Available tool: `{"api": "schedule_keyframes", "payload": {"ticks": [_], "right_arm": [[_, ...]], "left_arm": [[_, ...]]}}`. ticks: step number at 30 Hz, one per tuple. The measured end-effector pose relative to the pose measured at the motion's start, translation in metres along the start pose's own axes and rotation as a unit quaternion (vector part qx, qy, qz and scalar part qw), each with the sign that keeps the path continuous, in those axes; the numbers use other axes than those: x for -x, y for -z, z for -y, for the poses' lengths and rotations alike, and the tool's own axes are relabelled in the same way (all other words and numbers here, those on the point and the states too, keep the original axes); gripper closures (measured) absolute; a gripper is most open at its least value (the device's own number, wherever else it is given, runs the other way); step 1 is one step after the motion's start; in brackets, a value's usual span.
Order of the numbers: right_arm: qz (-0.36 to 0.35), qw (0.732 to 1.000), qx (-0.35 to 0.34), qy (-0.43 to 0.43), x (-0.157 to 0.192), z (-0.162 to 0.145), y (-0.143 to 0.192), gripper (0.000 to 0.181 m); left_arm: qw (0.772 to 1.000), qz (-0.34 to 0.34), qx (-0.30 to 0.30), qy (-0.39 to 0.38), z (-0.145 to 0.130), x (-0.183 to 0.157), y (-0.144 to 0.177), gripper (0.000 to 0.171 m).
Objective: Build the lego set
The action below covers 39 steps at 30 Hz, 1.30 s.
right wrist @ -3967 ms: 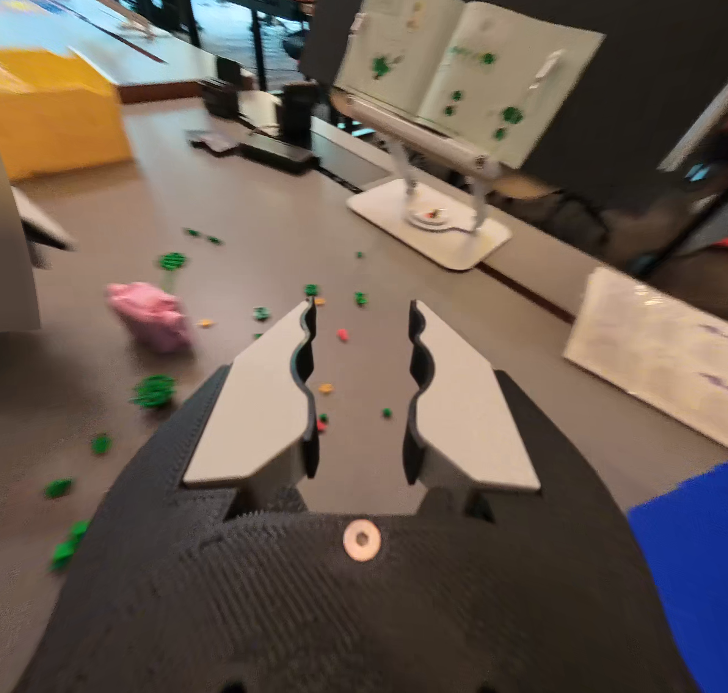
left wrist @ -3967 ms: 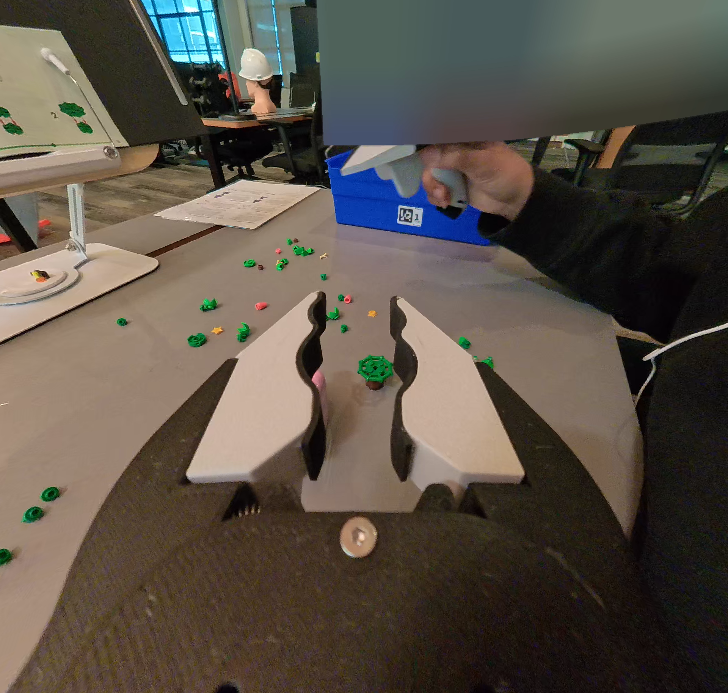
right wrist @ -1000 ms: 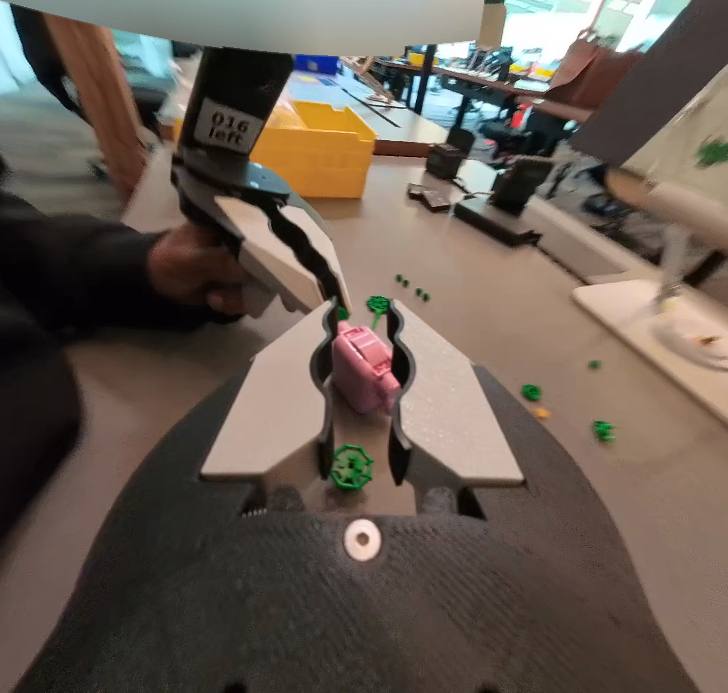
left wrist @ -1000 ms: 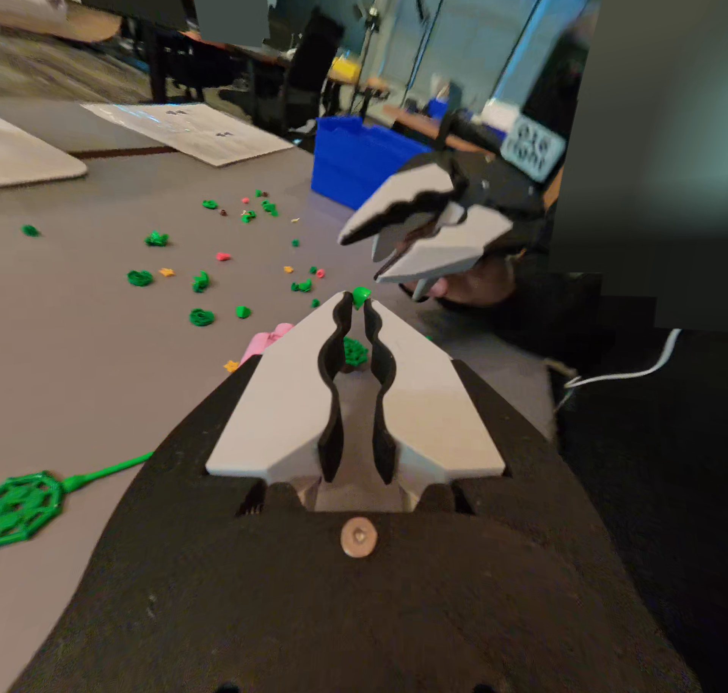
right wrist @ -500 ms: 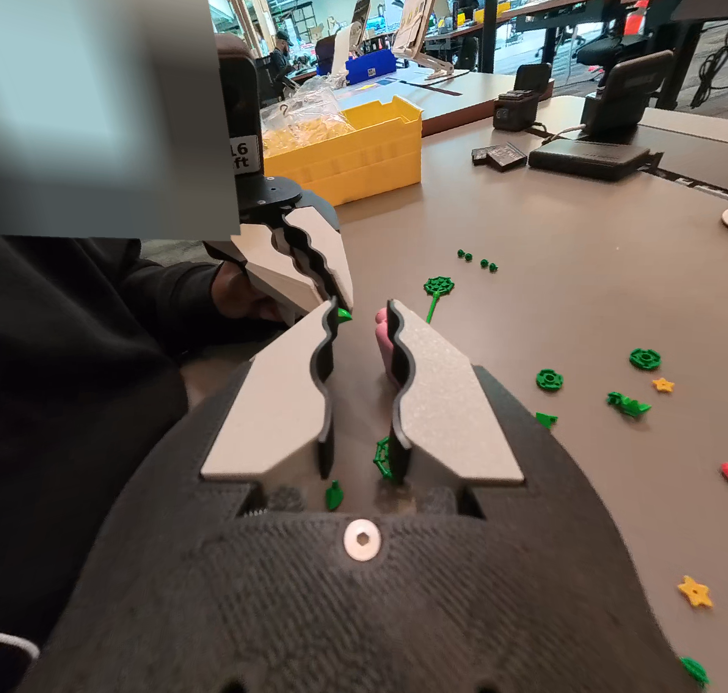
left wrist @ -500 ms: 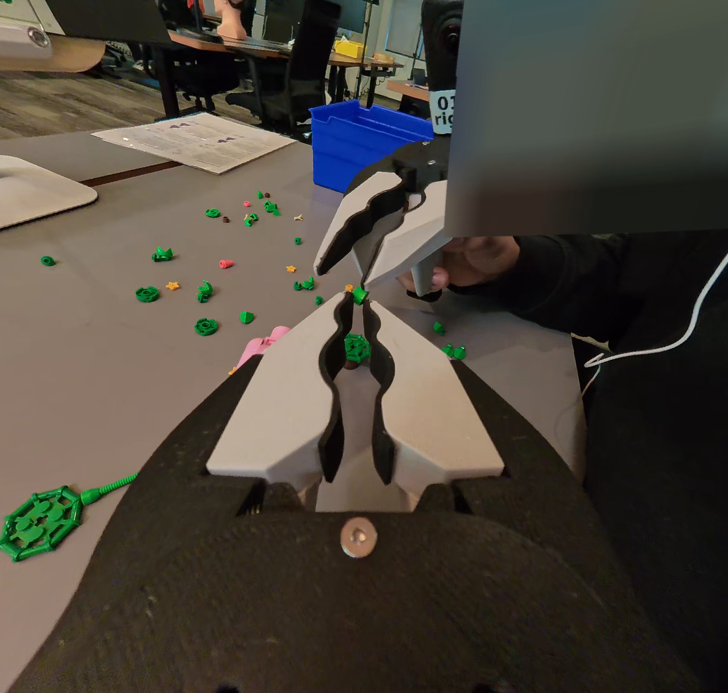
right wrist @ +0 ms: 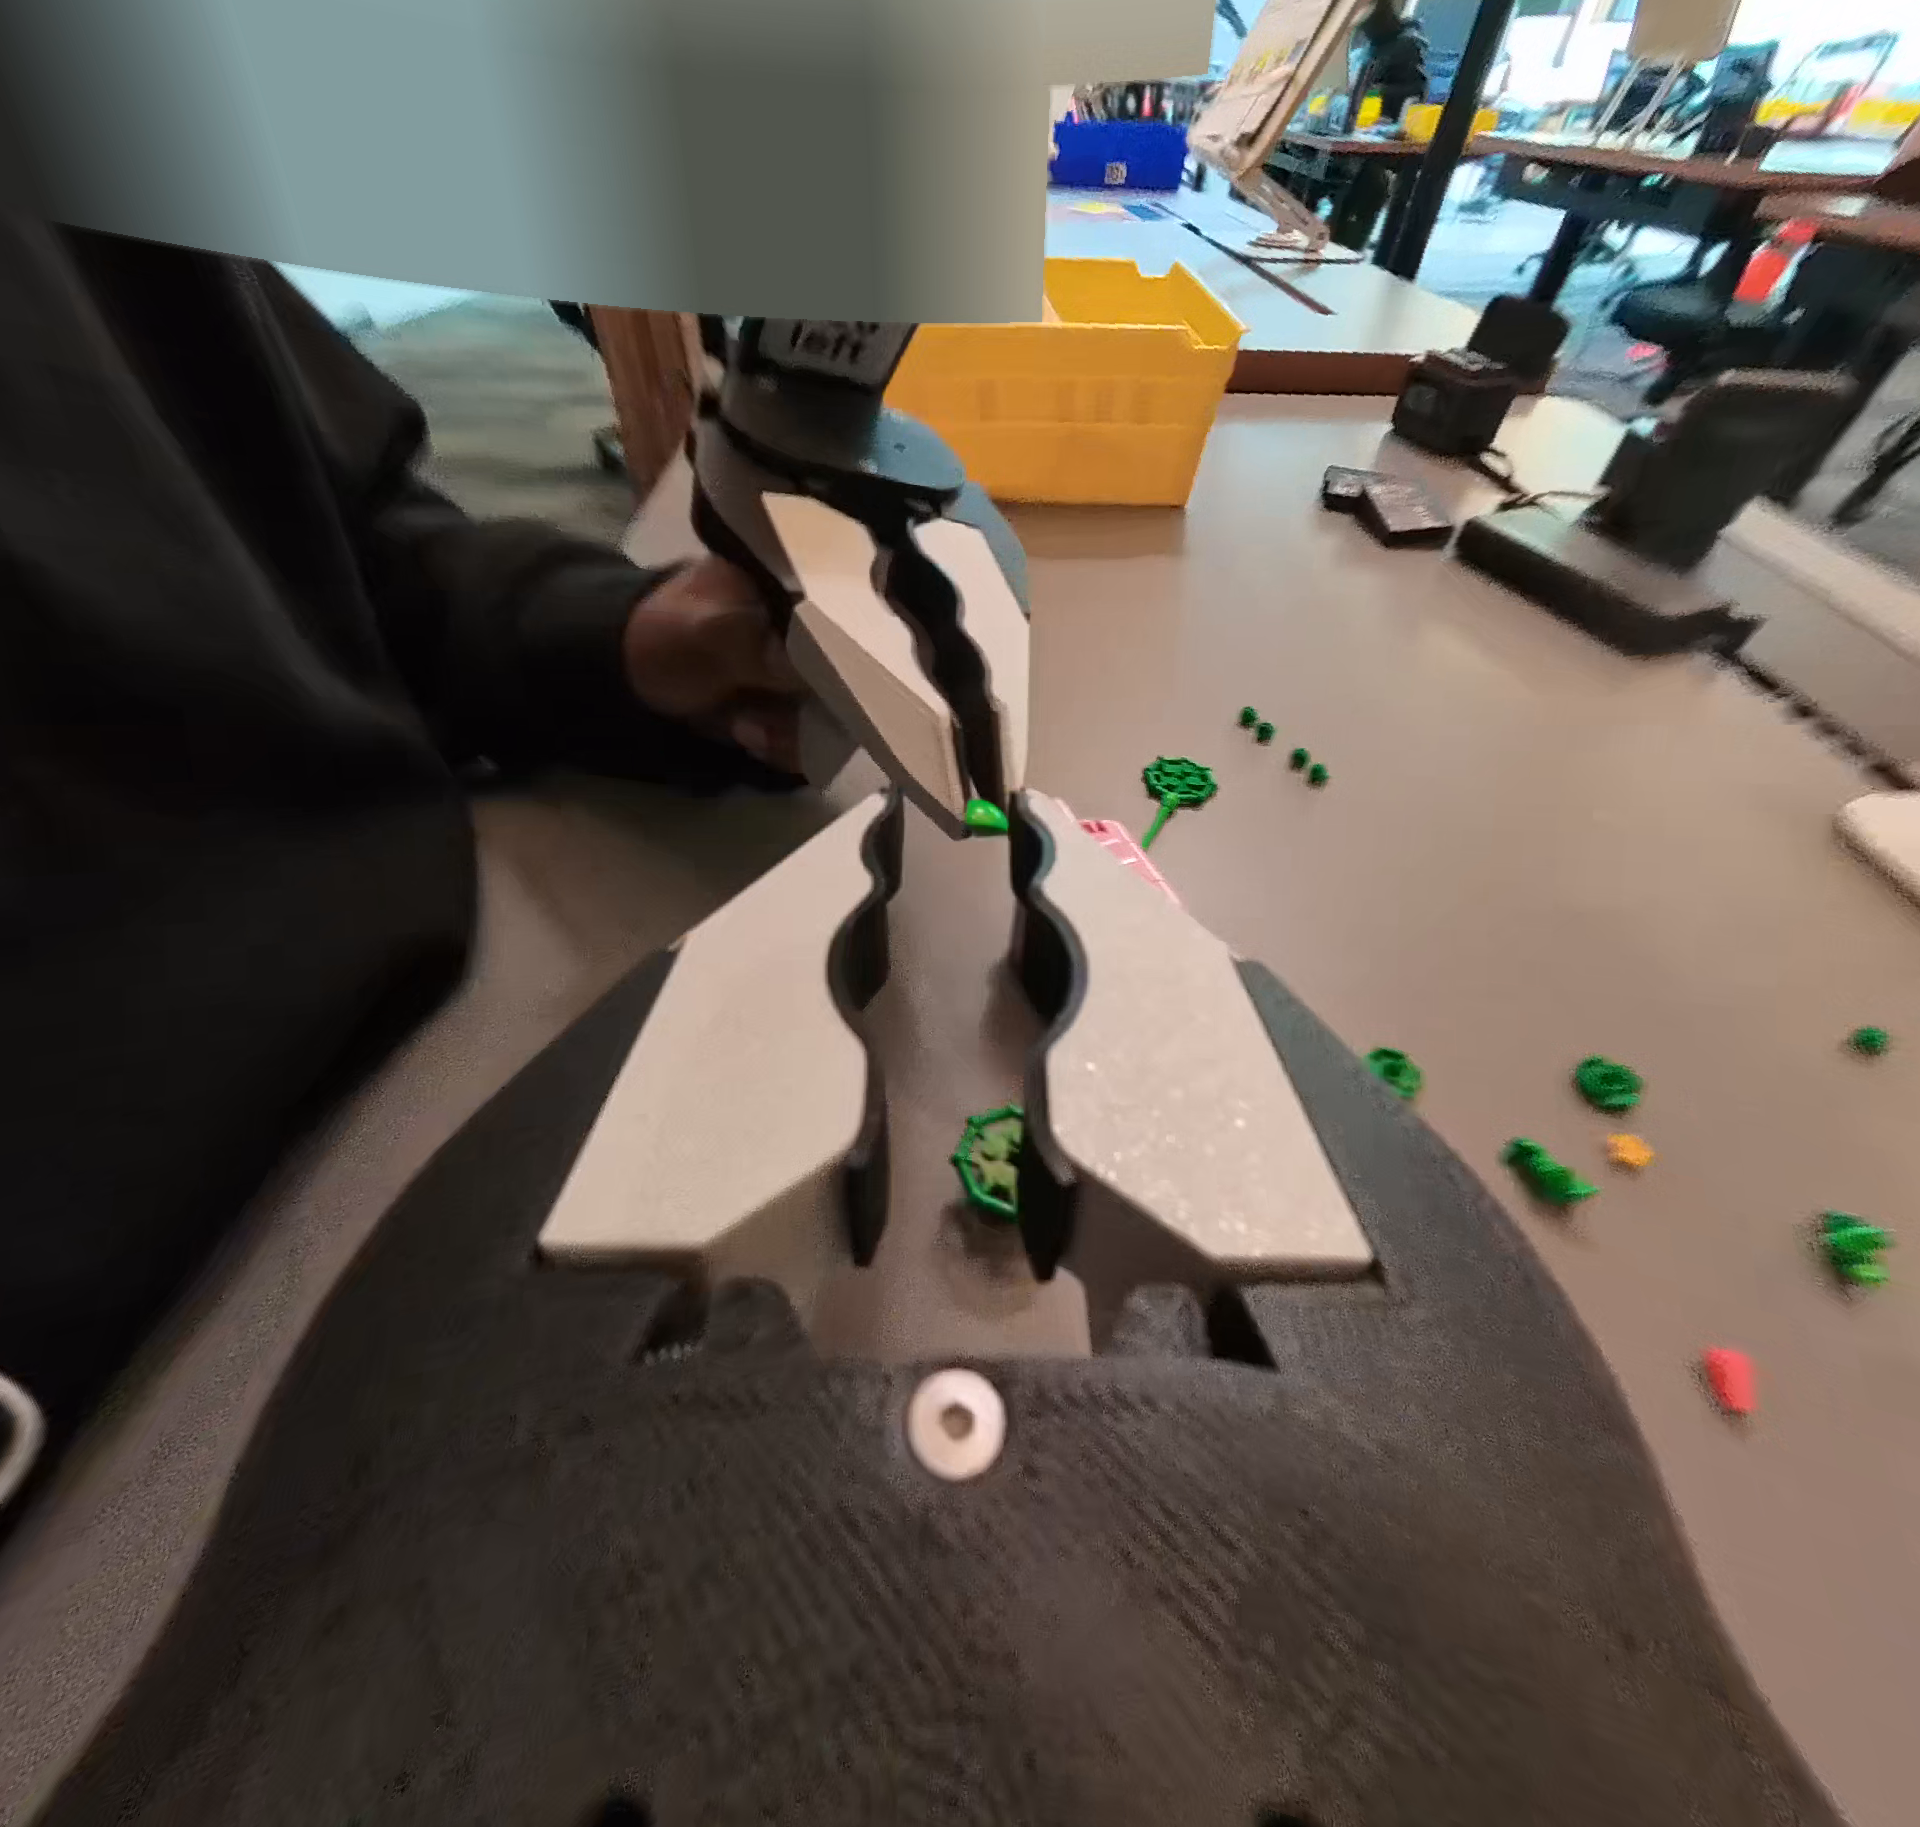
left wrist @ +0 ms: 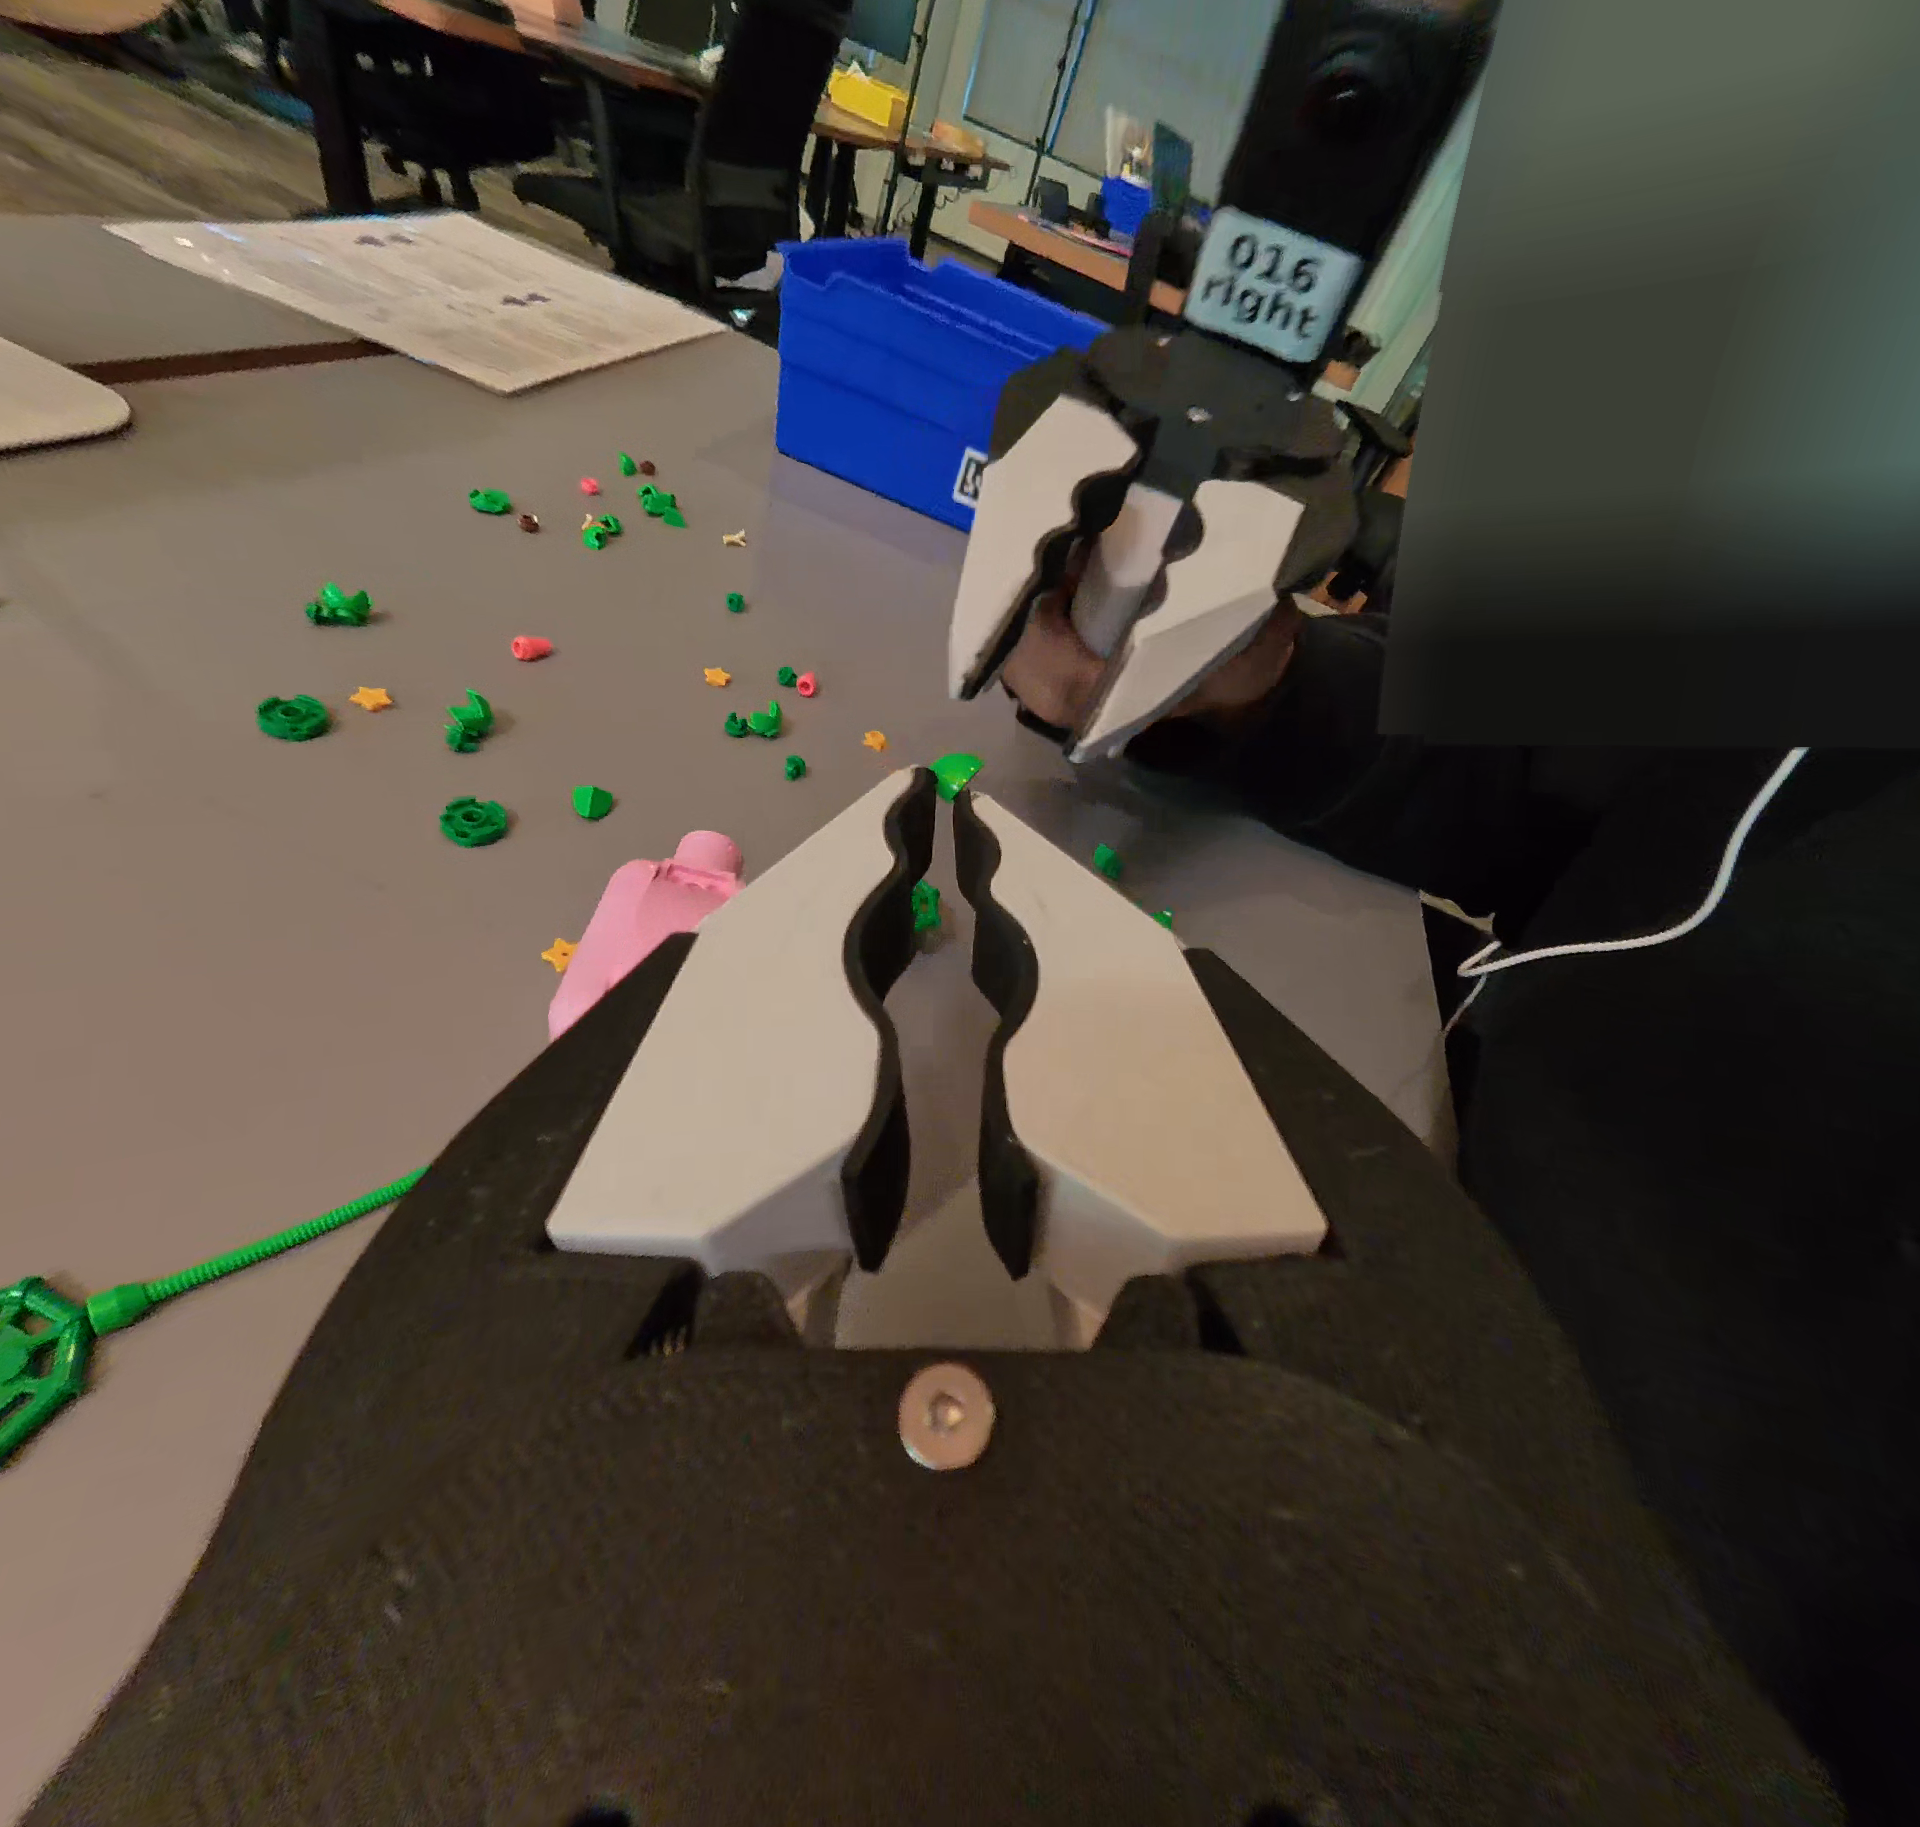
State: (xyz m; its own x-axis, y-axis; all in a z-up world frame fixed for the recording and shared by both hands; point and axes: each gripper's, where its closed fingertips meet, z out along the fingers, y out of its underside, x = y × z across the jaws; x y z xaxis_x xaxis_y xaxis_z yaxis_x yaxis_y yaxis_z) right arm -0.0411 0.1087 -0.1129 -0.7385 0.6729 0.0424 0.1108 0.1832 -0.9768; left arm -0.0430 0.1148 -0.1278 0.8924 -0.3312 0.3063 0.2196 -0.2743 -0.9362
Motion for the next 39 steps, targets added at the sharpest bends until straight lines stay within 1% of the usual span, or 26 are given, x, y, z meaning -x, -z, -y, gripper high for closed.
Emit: {"api": "schedule_keyframes", "payload": {"ticks": [2,3,6,8,11,18,22,25,27,28,30,32,34,35,37,39], "right_arm": [[-0.030,0.995,0.042,0.091,0.002,-0.008,-0.001,0.164],[-0.051,0.987,0.066,0.137,0.001,-0.013,-0.002,0.165],[-0.100,0.953,0.126,0.257,-0.002,-0.024,-0.003,0.171],[-0.120,0.933,0.152,0.303,-0.004,-0.029,-0.004,0.174],[-0.124,0.920,0.159,0.336,-0.004,-0.032,-0.004,0.175],[-0.117,0.909,0.170,0.363,-0.001,-0.037,-0.006,0.172],[-0.121,0.898,0.182,0.383,0.000,-0.041,-0.008,0.176],[-0.120,0.900,0.186,0.377,0.000,-0.040,-0.008,0.177],[-0.122,0.908,0.177,0.361,0.000,-0.036,-0.007,0.177],[-0.126,0.916,0.168,0.343,-0.001,-0.033,-0.006,0.177],[-0.128,0.937,0.143,0.291,-0.004,-0.024,-0.005,0.177],[-0.119,0.966,0.103,0.204,-0.006,-0.015,-0.004,0.177],[-0.077,0.992,0.054,0.085,-0.003,-0.005,-0.005,0.177],[-0.052,0.998,0.023,0.030,0.000,0.001,-0.005,0.177],[-0.011,0.997,-0.032,-0.076,-0.001,0.011,-0.003,0.177],[0.028,0.981,-0.074,-0.178,-0.004,0.016,-0.001,0.177]], "left_arm": [[1.000,-0.002,0.018,-0.002,-0.006,-0.001,-0.003,0.171],[1.000,-0.001,0.025,-0.005,-0.008,-0.001,-0.005,0.171],[0.999,0.003,0.042,-0.012,-0.014,-0.001,-0.007,0.171],[0.999,0.004,0.051,-0.013,-0.017,-0.001,-0.009,0.171],[0.998,0.007,0.060,-0.017,-0.020,0.000,-0.010,0.171],[0.997,0.003,0.073,-0.012,-0.025,-0.001,-0.011,0.171],[0.997,0.005,0.079,-0.012,-0.027,0.000,-0.012,0.171],[0.997,0.003,0.079,-0.012,-0.027,-0.001,-0.012,0.171],[0.998,-0.002,0.067,-0.012,-0.024,-0.002,-0.012,0.171],[0.998,-0.006,0.056,-0.011,-0.020,-0.004,-0.011,0.169],[0.999,-0.022,0.030,0.000,-0.012,-0.007,-0.008,0.160],[0.999,-0.038,0.005,0.010,-0.004,-0.010,-0.005,0.151],[0.999,-0.040,-0.015,0.002,0.003,-0.013,-0.002,0.148],[0.999,-0.035,-0.022,-0.008,0.006,-0.013,-0.001,0.149],[0.999,-0.023,-0.031,-0.033,0.009,-0.014,0.000,0.150],[0.997,-0.010,-0.039,-0.064,0.013,-0.016,0.002,0.150]]}}
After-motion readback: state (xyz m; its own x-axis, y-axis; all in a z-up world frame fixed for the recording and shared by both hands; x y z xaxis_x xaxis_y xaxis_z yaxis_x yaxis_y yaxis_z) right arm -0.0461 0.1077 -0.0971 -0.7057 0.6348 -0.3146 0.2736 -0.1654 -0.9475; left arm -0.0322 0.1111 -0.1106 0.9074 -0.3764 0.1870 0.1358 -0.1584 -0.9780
